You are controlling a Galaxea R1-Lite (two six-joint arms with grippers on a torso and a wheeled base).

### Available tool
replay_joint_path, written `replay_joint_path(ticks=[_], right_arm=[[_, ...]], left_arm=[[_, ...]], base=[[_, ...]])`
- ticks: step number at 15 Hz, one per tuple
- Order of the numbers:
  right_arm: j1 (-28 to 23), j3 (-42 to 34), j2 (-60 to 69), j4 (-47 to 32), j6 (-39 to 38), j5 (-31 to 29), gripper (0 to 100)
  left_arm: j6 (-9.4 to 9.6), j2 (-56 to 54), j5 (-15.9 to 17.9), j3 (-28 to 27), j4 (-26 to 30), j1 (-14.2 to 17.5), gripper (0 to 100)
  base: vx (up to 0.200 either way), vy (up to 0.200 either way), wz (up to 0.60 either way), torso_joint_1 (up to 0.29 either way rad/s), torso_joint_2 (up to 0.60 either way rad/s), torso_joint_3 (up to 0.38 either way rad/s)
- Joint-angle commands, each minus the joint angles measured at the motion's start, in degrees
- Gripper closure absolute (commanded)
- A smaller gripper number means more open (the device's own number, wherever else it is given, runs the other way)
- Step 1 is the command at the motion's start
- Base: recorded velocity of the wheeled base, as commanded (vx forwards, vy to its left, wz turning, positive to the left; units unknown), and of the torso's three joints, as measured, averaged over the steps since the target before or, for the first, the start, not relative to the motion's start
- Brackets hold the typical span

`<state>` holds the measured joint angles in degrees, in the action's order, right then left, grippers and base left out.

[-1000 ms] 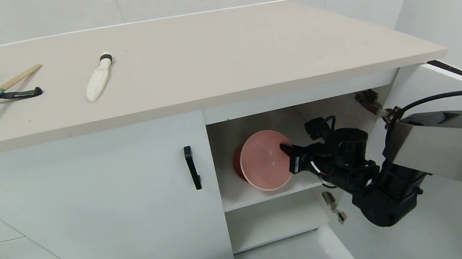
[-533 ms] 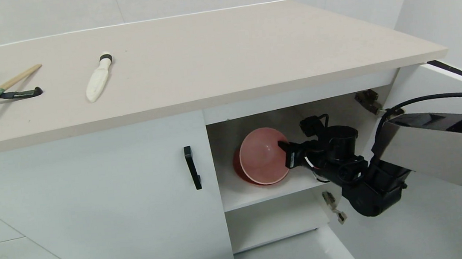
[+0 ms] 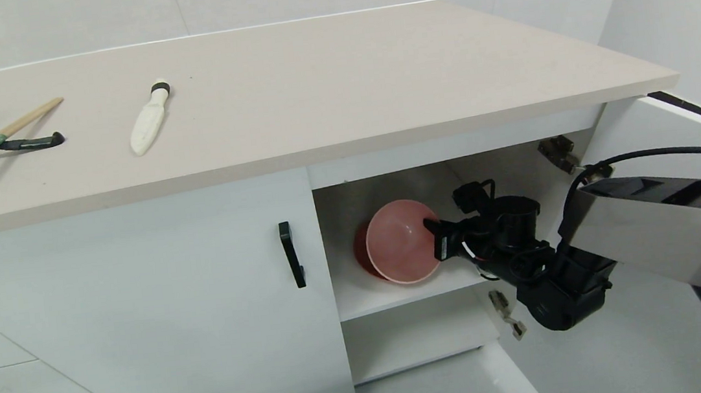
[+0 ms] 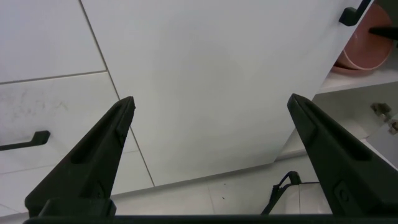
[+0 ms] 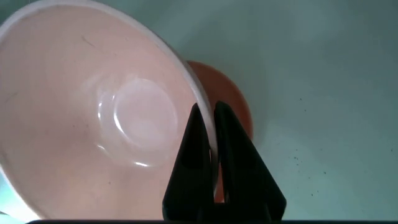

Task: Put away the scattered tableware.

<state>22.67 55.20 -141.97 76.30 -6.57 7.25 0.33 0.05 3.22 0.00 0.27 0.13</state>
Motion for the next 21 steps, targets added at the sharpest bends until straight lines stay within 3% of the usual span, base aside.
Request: replay_joint_path(ticks=[1,4,5,13,17,21], right_arm=[[0.1,0.0,-0.2,0.1,0.0,0.0,100],[0.1,-0.6,-0.3,1.6,0.1,0.0,100],[0.3,-0.6,-0.4,1.7,0.2,0.0,0],[0.4,-1.0,0.1,3.7,0.4,-0.1,0],[1.7,-10.8,9.1,9.2,9.4,0.0,0],[5.1,-25.3,19.7,13.7,9.9,-0.5,0]], left_arm=[[0.02,0.2,-0.1,0.0,0.0,0.0,0],[0.02,0.2,-0.1,0.0,0.0,0.0,0],[0.02,0.2,-0.1,0.0,0.0,0.0,0],[-0.33,0.2,-0.1,0.0,0.0,0.0,0],[-0.24,0.2,-0.1,0.0,0.0,0.0,0],[-0.07,0.2,0.0,0.0,0.0,0.0,0]], base=[[0.0,0.0,0.0,0.0,0.0,0.0],[0.0,0.0,0.0,0.0,0.0,0.0],[0.0,0.0,0.0,0.0,0.0,0.0],[0.0,0.0,0.0,0.0,0.0,0.0],[0.0,0.0,0.0,0.0,0.0,0.0],[0.0,0.0,0.0,0.0,0.0,0.0]])
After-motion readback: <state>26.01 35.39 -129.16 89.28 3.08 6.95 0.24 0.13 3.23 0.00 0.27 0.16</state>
